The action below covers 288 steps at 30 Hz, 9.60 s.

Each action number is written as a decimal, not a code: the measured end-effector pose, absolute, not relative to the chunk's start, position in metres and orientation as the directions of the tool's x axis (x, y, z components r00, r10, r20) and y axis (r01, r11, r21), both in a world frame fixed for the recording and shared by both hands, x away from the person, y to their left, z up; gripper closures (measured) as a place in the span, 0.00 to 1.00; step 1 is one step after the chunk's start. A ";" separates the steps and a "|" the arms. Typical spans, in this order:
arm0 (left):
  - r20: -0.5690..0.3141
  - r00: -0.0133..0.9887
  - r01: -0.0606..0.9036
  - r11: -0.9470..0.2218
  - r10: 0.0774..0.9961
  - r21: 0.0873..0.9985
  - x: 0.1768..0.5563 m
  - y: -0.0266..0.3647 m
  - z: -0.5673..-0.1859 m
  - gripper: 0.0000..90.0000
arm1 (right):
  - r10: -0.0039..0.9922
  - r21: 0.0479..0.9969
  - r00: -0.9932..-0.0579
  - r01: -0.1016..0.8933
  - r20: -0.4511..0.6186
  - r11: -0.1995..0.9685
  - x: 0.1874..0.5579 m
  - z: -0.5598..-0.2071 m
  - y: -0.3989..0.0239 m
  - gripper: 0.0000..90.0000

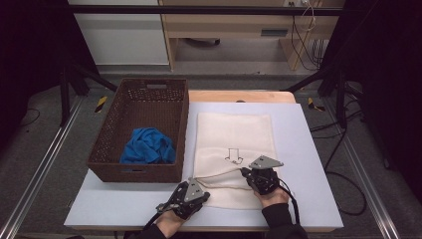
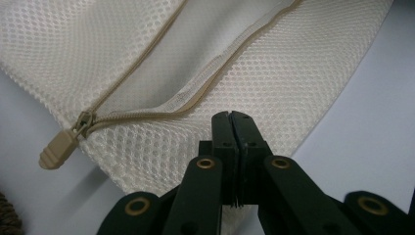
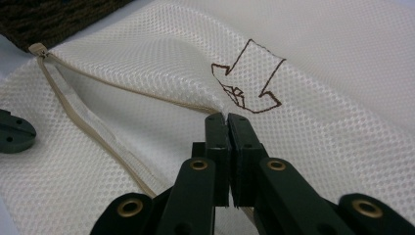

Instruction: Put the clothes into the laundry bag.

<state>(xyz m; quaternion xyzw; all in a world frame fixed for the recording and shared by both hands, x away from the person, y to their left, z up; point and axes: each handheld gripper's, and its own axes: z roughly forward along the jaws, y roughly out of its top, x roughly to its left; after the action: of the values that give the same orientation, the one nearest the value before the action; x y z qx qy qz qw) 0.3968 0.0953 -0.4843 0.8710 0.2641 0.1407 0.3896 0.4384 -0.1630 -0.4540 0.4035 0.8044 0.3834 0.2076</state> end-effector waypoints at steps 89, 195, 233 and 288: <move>0.059 0.795 0.242 -0.405 0.603 0.882 0.432 0.070 -0.405 0.53 | 0.836 0.882 -0.548 0.376 -0.037 0.286 0.430 -0.430 -0.169 0.98; 0.067 0.457 0.706 -0.408 0.887 0.579 0.571 0.248 -0.409 0.76 | 0.825 0.889 -0.564 0.365 -0.025 0.276 0.429 -0.428 -0.174 0.98; -0.042 0.415 0.175 -0.034 0.909 0.984 0.500 0.268 -0.327 0.77 | 0.837 0.904 -0.548 0.356 -0.005 0.238 0.434 -0.427 -0.176 0.98; 0.057 0.753 0.083 -0.181 0.655 0.980 0.377 0.170 -0.315 0.77 | 0.840 0.902 -0.542 0.361 -0.002 0.236 0.436 -0.426 -0.175 0.98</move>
<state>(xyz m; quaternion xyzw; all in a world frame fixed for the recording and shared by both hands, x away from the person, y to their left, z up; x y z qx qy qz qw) 0.3766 0.1703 -0.3149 0.7287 0.2531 0.2436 0.5879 0.4357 -0.1749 -0.4259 0.4041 0.7432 0.4678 0.2560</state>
